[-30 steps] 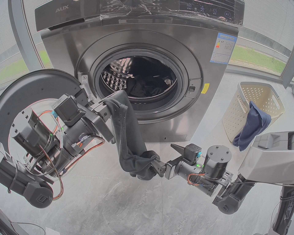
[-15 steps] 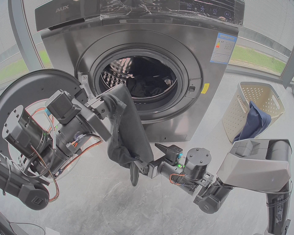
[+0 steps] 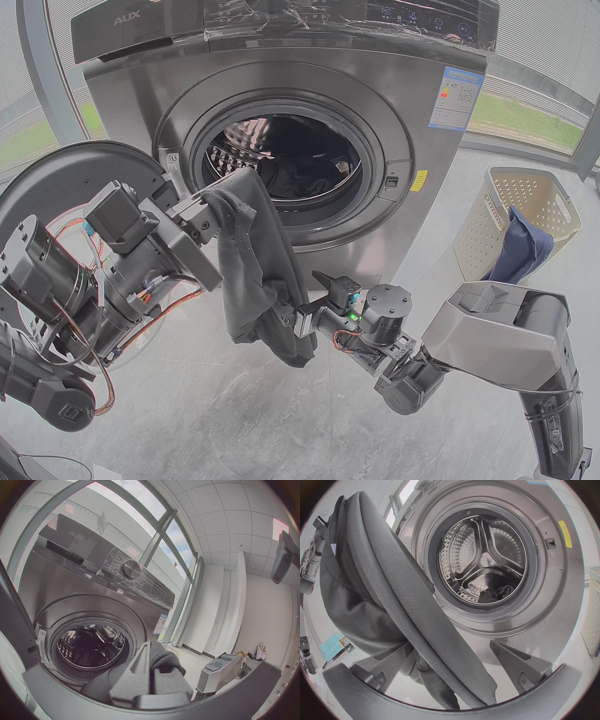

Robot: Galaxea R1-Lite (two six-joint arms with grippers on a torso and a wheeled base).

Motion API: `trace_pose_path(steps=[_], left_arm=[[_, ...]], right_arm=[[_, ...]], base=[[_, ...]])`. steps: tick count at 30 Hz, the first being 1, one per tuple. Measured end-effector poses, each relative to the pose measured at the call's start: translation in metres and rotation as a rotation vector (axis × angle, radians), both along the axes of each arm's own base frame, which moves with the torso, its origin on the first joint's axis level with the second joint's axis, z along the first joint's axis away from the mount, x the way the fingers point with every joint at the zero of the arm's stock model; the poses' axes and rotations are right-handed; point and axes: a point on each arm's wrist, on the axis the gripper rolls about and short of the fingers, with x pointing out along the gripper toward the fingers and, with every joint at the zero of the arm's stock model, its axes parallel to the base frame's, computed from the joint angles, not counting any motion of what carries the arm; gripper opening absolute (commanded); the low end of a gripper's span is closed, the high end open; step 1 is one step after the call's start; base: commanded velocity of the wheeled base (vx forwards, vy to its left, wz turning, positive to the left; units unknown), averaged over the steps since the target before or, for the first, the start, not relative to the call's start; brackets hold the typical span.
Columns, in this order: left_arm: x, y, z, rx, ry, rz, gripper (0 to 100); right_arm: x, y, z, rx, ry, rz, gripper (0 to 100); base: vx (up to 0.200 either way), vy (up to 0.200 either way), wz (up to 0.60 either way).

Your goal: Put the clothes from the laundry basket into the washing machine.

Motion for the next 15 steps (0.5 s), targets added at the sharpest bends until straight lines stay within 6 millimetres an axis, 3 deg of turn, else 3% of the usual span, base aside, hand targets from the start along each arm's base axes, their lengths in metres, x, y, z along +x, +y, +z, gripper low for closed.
trace_pose_path(steps=[3,4,15], left_arm=[[0.000,0.000,0.000,0.001,-0.001,-0.003,0],[-0.001,0.000,0.000,0.000,-0.001,-0.003,0],[0.002,0.003,-0.001,-0.001,0.007,0.018,0]], right_arm=[[0.005,0.004,-0.004,0.001,-0.001,0.000,100],[0.006,0.005,-0.006,0.001,-0.001,0.002,0],[0.013,0.002,-0.006,0.010,-0.014,-0.014,0]], base=[[0.000,0.000,0.00],[0.000,0.000,0.00],[0.000,0.000,0.00]])
